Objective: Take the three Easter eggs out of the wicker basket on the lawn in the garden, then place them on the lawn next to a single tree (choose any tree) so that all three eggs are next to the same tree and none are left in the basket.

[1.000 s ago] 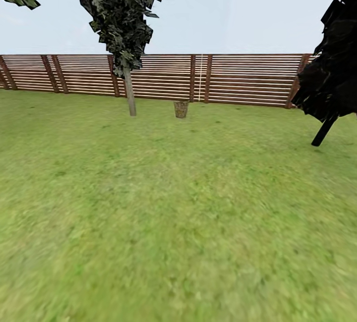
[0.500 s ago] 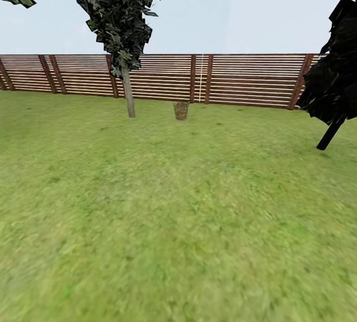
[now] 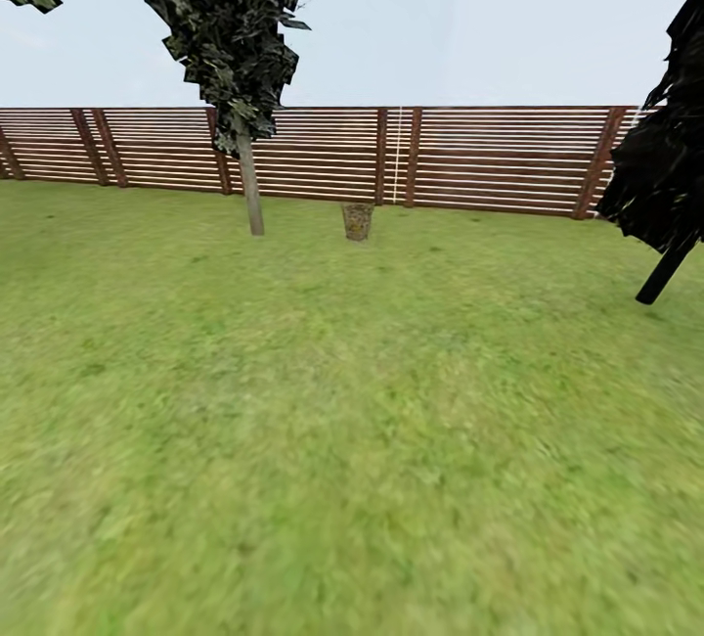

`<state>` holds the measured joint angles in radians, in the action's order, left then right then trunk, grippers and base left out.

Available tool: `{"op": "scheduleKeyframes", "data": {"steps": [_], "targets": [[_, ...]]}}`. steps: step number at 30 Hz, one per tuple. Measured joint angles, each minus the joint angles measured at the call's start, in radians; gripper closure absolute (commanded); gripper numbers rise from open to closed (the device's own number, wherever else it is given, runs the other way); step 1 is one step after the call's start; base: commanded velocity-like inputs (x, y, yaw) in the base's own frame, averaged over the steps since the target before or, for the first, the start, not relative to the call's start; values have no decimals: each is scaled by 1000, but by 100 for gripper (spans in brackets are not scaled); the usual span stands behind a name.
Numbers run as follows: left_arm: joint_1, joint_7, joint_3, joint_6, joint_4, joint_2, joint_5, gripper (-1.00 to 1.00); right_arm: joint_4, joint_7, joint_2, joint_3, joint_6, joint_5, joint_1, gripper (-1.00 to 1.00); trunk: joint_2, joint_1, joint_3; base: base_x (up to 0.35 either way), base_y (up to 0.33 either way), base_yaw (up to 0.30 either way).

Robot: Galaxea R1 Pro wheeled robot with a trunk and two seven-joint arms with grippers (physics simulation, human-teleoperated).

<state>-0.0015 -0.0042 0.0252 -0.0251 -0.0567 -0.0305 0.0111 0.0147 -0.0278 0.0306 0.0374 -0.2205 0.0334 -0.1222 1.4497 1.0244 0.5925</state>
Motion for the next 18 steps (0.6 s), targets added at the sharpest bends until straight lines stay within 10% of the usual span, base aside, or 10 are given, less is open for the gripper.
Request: {"op": "scheduleKeyframes", "data": {"steps": [18], "targets": [[0,0,0,0,0,0,0,-100,0,0,0,0,0,0,0,-100,0,0,0,337,0,0]]}}
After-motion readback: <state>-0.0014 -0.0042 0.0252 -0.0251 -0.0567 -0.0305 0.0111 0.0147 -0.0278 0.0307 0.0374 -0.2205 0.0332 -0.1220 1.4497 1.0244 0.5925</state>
